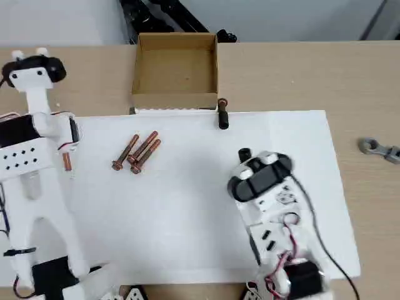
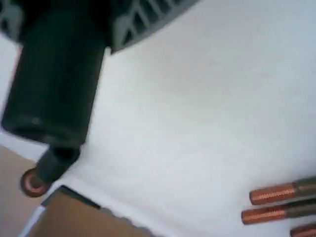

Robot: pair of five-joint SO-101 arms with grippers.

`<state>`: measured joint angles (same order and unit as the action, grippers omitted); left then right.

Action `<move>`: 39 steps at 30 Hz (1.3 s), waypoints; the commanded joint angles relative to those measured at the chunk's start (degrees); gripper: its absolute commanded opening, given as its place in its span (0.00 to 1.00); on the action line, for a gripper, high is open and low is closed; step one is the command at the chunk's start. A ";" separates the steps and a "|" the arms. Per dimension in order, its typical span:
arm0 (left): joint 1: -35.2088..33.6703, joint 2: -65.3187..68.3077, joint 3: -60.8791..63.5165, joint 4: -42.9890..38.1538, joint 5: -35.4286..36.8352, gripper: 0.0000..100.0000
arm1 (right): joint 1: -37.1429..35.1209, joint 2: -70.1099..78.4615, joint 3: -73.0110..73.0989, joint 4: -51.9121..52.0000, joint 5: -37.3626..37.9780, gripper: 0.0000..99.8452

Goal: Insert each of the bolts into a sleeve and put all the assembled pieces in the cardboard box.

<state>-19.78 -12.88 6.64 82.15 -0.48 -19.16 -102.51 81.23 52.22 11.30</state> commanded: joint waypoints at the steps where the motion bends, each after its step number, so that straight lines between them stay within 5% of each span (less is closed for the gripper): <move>1: 5.36 -3.25 0.04 -3.52 3.25 0.01 | -2.68 -0.92 9.32 -15.69 -3.25 0.00; 5: 14.51 -3.34 4.53 -8.88 5.63 0.01 | -5.85 -0.66 13.45 -27.47 -4.22 0.00; 16: 22.77 -18.64 8.31 -14.59 11.60 0.01 | -7.16 0.04 1.93 -28.35 -4.31 0.00; 21: 22.86 -26.29 13.58 -16.62 9.76 0.01 | -9.63 5.49 0.00 -28.44 -4.31 0.00; 30: 17.23 -27.08 19.12 -20.48 9.41 0.01 | -10.77 37.67 -12.48 -35.12 -11.69 0.00; 39: 17.49 -27.16 18.77 -21.71 14.68 0.01 | -13.49 60.62 -24.26 -35.30 -11.87 0.00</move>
<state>-2.29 -37.41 26.24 63.34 12.79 -31.12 -46.07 61.98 18.46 0.22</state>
